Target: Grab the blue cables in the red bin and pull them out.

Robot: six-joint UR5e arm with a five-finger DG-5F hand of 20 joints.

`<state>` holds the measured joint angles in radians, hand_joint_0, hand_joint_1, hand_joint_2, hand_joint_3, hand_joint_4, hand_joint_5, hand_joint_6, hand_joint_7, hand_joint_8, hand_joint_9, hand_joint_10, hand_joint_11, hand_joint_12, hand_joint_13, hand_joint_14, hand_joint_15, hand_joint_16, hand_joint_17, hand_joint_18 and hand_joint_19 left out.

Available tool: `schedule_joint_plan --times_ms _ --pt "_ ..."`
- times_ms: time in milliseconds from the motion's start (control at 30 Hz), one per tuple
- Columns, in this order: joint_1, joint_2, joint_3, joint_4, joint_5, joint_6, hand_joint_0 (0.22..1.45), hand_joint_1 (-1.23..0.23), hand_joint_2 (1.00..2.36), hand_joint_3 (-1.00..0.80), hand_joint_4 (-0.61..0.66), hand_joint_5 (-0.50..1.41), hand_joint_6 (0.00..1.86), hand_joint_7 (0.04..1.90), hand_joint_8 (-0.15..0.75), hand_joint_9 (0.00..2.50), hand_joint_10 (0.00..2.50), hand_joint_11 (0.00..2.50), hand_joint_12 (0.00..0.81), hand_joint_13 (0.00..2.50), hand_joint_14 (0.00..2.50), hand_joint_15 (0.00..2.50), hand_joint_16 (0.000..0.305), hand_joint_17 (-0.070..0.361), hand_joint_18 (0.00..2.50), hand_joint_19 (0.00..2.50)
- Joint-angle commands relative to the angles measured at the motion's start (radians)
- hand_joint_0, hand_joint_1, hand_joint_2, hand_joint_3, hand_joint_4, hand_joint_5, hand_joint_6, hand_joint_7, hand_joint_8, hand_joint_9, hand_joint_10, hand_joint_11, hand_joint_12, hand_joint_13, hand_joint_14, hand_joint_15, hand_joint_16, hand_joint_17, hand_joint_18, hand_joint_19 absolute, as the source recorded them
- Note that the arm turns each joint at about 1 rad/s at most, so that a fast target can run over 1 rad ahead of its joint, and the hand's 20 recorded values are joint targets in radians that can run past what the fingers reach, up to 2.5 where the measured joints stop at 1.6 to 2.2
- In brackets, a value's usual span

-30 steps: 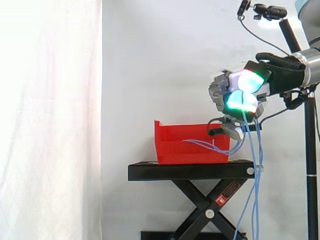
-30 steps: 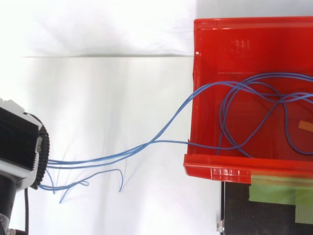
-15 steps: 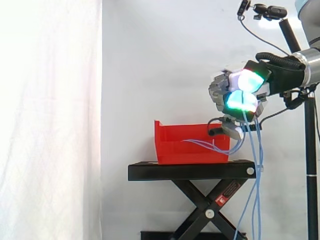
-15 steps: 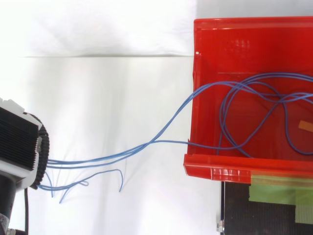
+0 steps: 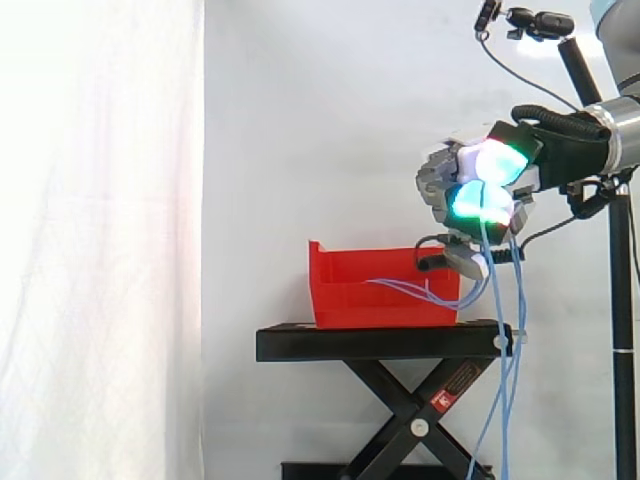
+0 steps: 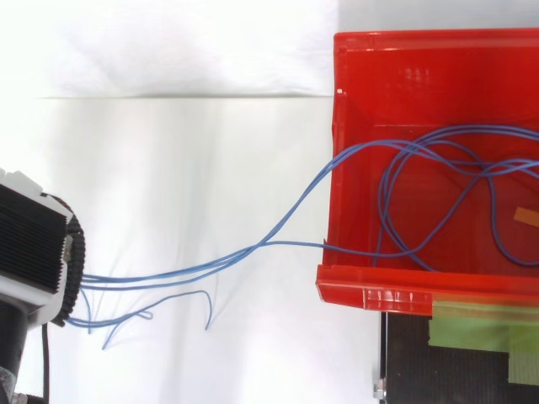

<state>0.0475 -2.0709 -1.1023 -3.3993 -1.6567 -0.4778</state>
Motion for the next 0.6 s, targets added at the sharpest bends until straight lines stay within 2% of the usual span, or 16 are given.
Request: schedule_joint_plan --times_ms 0,567 --pt "0.0 0.0 -0.001 0.0 0.0 0.0 1.0 -0.9 1.0 -1.0 -0.05 0.7 1.01 0.51 0.155 1.03 1.44 1.49 0.258 1.3 0.73 1.68 0.044 0.098 0.95 0.82" --pt "0.0 0.0 -0.001 0.0 0.003 0.0 1.0 -0.9 1.0 -1.0 -0.05 0.71 1.02 0.5 0.155 1.03 1.43 1.47 0.26 1.28 0.73 1.64 0.043 0.098 0.94 0.82"
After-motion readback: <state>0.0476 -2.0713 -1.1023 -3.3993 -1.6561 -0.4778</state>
